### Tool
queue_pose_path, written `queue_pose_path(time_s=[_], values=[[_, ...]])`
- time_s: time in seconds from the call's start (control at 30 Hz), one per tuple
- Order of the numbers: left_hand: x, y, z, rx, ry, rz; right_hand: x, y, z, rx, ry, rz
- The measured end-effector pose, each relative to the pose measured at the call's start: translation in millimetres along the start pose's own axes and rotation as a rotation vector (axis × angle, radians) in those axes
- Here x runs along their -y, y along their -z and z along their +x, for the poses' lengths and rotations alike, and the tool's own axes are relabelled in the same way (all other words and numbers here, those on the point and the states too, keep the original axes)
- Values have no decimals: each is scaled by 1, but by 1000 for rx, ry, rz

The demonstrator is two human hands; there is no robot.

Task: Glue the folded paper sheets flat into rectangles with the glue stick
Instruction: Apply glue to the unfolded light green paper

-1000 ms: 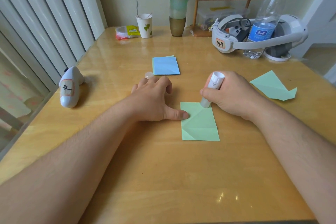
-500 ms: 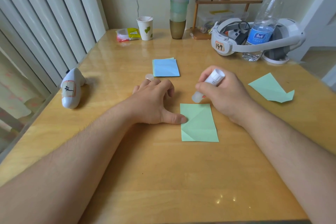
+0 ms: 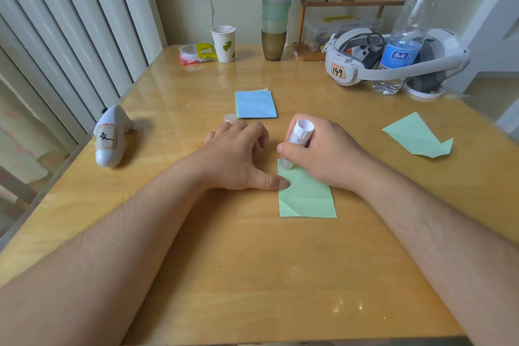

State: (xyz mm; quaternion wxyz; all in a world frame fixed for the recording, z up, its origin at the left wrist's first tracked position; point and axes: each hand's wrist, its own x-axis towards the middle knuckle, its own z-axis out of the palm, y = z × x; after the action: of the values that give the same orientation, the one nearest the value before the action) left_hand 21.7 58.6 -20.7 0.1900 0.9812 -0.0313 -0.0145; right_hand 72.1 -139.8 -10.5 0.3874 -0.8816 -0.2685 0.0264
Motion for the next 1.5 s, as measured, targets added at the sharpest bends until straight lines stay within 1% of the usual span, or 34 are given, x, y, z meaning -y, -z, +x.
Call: queue_pose_path(time_s=[0.37, 0.8, 0.9, 1.0, 1.03, 1.07, 1.13, 1.2, 1.3, 1.5], values=[[0, 1, -2, -3, 0, -3, -17, 22, -7, -5, -57, -17], [0, 1, -1, 4, -4, 4, -21, 30, -10, -13, -106, -46], [0, 1, -2, 1, -5, 4, -21, 29, -10, -82, -99, -55], [-1, 2, -1, 8, -1, 4, -22, 28, -8, -231, -89, 80], [0, 1, -1, 7, 0, 5, -21, 27, -7, -248, -79, 141], [0, 1, -1, 6, 1, 5, -19, 23, -7, -235, -66, 204], [0, 0, -1, 6, 3, 4, -16, 15, -7, -148, -18, 277], [0, 0, 0, 3, 3, 8, -13, 6, -7, -51, 45, 244], [0, -1, 0, -4, 7, 10, -11, -1, -5, 12, 99, 173], [0, -3, 1, -18, 9, 15, -3, -6, -4, 54, 56, 68]])
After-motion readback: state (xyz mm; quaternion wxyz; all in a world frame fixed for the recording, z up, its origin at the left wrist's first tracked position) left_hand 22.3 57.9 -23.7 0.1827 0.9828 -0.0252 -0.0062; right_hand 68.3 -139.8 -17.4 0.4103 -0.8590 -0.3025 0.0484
